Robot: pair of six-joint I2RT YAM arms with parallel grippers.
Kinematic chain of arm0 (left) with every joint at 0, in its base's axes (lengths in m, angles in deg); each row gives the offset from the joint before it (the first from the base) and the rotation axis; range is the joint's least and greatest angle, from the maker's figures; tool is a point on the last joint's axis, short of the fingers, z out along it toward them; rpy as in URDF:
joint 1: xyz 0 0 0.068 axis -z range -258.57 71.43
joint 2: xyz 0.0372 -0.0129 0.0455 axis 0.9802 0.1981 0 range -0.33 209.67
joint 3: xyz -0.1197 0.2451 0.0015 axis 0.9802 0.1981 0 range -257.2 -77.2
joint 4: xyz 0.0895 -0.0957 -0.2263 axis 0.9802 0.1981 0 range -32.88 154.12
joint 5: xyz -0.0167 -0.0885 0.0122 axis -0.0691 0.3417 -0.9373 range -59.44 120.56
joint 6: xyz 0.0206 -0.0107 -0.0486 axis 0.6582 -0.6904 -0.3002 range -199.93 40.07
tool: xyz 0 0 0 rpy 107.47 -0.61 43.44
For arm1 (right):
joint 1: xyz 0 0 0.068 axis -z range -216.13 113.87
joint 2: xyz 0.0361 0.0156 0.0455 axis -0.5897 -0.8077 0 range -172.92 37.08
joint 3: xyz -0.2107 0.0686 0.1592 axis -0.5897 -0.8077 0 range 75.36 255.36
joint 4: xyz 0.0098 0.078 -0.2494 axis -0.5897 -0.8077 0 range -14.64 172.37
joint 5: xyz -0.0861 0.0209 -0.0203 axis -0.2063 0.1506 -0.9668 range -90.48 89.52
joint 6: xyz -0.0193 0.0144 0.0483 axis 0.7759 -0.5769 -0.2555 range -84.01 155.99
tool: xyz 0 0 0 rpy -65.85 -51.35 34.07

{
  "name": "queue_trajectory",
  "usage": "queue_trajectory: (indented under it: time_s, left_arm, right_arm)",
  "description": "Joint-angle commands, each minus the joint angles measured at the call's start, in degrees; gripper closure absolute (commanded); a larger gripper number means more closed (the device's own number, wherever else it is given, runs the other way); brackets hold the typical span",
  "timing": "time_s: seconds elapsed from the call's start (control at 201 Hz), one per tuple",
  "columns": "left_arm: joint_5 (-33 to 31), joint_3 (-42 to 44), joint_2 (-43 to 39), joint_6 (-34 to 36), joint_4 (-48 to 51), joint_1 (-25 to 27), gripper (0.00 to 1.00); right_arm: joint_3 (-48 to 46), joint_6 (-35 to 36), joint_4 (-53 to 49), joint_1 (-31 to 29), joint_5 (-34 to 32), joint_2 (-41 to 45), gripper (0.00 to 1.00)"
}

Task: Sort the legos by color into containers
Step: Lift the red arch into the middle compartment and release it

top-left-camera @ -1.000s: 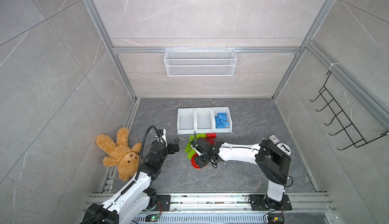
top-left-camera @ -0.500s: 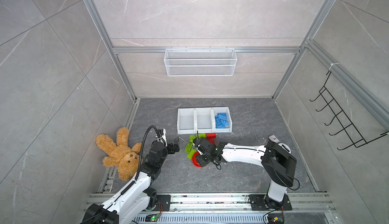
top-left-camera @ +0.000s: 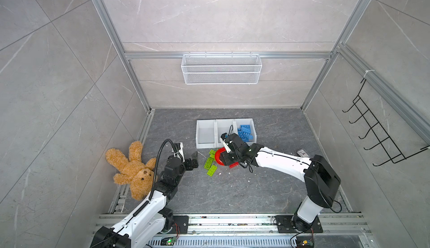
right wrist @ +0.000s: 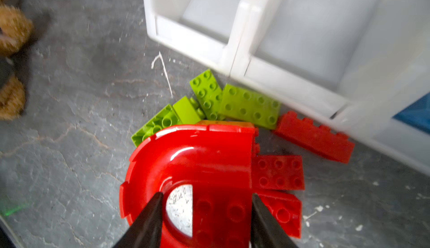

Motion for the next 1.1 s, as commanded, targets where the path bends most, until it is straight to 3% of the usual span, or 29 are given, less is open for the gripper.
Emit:
queue_trajectory:
  time_s: [0.0, 0.358, 0.772, 0.956, 1.09]
  left_arm:
    - [0.0, -1.4, -0.3, 0.8, -1.2, -0.3, 0.01]
    - [1.0, -1.2, 0.2, 0.9, -2.0, -0.3, 0.01]
    - [1.6, -1.6, 0.8, 1.6, -1.7, -0.3, 0.01]
    - [1.7, -1.8, 0.5, 1.7, -1.3, -0.3, 0.01]
    - [1.7, -1.8, 0.2, 1.8, -1.2, -0.3, 0.01]
  right_arm:
    - [3.4, 1.2, 1.8, 2.9, 0.6, -1.4, 0.47]
    - [15.9, 2.3, -0.1, 9.2, 0.4, -12.7, 0.47]
    - [26.5, 1.4, -1.4, 11.2, -2.8, -24.5, 0.46]
    - [27.6, 1.6, -2.4, 11.6, -2.8, -26.3, 0.43]
    - [26.5, 1.5, -2.1, 11.7, -3.0, -25.1, 0.34]
